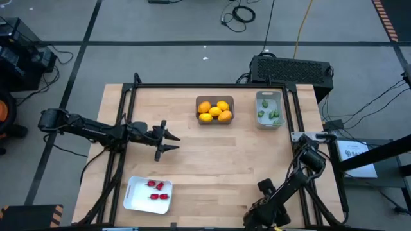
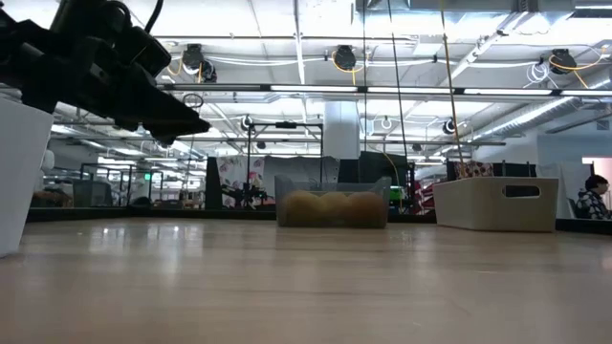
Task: Sort produce into baskets
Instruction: Put the red pepper into the white bin
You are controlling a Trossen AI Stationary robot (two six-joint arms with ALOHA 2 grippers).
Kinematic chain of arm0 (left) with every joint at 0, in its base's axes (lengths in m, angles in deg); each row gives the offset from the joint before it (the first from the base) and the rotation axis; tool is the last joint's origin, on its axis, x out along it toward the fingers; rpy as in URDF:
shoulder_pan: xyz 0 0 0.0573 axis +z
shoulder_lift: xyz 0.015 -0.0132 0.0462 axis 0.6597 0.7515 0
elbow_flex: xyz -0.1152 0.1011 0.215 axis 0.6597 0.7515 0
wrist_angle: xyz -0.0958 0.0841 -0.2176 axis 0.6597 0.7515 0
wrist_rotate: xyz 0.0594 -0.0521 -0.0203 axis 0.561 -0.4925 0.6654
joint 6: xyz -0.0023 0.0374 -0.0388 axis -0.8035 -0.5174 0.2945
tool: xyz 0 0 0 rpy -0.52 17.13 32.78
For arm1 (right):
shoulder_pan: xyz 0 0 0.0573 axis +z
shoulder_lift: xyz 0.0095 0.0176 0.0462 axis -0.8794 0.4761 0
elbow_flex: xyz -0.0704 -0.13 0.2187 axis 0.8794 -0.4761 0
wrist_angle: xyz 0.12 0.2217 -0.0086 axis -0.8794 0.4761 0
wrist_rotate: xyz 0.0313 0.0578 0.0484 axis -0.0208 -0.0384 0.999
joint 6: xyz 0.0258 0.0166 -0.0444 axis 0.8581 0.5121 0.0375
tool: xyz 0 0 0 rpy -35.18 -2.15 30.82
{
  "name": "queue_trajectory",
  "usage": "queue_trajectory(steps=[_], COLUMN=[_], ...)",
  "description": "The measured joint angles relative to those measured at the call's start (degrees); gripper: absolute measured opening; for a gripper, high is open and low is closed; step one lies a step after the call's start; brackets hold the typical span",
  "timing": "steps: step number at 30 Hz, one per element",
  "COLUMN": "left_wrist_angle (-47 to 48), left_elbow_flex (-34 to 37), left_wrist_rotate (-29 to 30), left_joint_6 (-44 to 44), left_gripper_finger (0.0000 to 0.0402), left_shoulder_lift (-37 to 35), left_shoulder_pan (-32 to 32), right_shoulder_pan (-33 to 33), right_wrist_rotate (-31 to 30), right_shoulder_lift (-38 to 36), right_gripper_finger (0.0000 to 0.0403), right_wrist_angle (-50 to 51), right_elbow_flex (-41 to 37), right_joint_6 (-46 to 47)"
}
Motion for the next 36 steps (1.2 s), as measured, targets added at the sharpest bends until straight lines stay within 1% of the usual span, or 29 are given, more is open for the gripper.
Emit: queue_trajectory(steps=[4,9,12,14,17,21,26,30,33,36], left_wrist_angle=[-1.35,-1.32,-1.31,-1.3,-1.32,-1.26,-1.17,-1.1,-1.1,-1.08], left_elbow_flex=[0.0,-0.02,-0.02,0.0,-0.02,-0.02,0.0,-0.02,0.0,-0.01], left_wrist_rotate=[-0.47,-1.56,-1.56,-1.57,-1.65,-1.71,-2.17,-2.67,-2.69,-2.76], left_joint_6=[0.05,0.07,0.07,0.09,0.13,0.2,0.22,0.22,0.22,0.26], left_gripper_finger=[0.0168,0.0168,0.0168,0.0168,0.0168,0.0168,0.0168,0.0168,0.0168,0.0168], left_shoulder_lift=[0.0,0.0,0.0,0.0,0.0,0.0,0.0,0.0,0.0,0.0], left_shoulder_pan=[0.0,-0.02,0.0,0.0,0.0,0.0,0.0,0.0,0.0,0.0], right_shoulder_pan=[0.0,0.02,-0.04,-0.38,-1.14,-3.04,-6.28,-9.52,-12.15,-13.9], right_wrist_rotate=[-0.52,1.77,1.47,0.97,1.18,0.9,0.13,-0.13,-4.16,-6.28], right_shoulder_lift=[0.0,-0.05,-0.09,-0.11,-0.09,0.11,0.11,0.11,0.11,0.11], right_gripper_finger=[0.021,0.021,0.0209,0.0201,0.0175,0.0123,0.0053,0.0011,0.0003,0.0012], right_wrist_angle=[-2.35,-8.05,-8.77,-8.75,-8.43,-7.07,-5.67,-5.88,-6.17,-5.68], right_elbow_flex=[-0.98,-3.16,-3.48,-3.48,-3.47,-1.85,2.36,7.43,11.91,15.45], right_joint_6=[1.1,4.36,6.27,7.05,7.39,7.58,7.52,7.39,7.7,7.81])
